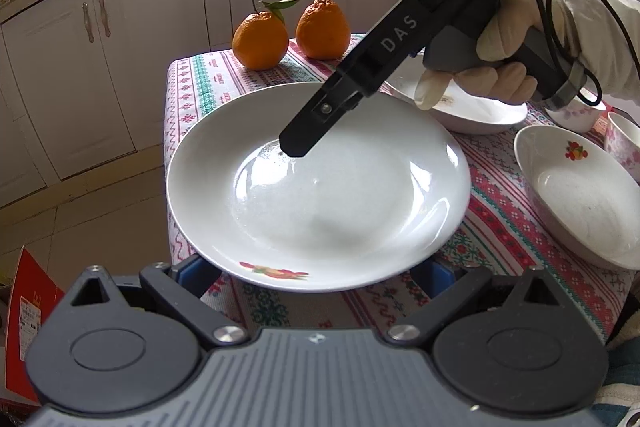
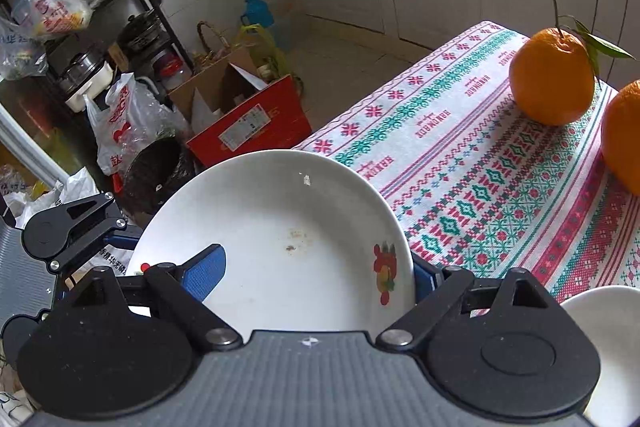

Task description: Organize plates and bowls

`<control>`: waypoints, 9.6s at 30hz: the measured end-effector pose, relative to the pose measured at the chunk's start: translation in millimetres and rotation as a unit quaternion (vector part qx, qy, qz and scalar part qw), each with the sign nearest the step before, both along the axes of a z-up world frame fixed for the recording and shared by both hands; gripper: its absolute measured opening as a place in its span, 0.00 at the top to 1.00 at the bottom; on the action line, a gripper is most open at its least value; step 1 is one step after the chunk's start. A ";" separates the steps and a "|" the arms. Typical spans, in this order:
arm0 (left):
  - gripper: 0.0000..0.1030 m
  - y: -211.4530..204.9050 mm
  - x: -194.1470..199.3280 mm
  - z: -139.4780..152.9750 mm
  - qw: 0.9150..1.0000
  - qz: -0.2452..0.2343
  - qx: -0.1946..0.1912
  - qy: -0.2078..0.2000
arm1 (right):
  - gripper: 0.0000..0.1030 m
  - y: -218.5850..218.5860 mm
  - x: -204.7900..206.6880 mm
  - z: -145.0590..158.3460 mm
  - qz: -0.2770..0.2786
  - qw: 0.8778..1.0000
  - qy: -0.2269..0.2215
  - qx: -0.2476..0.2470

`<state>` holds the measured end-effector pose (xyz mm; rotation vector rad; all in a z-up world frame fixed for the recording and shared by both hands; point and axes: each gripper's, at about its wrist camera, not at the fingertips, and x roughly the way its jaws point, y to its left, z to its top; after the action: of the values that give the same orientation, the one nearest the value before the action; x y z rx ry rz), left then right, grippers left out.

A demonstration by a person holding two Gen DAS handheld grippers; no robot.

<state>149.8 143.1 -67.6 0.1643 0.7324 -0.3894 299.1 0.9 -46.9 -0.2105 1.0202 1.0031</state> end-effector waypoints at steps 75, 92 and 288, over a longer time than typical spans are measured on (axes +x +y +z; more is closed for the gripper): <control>0.02 -141.7 -105.3 2.9 0.990 -0.144 -0.004 0.003 | 0.00 -224.4 -171.3 15.1 -0.227 0.973 -0.024 -0.044; 0.05 -156.2 -98.1 -3.9 0.987 -0.158 -0.010 0.005 | 0.07 -220.0 -150.6 1.3 -0.194 0.979 0.000 -0.062; 0.07 -75.9 -77.6 65.2 0.998 0.025 -0.003 -0.066 | 0.00 -154.7 -175.4 -1.0 -0.269 0.951 -0.146 -0.051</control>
<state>72.3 67.2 -2.4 0.1640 0.6045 -0.3292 123.7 -153.7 -47.8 -0.1473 0.7951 0.4062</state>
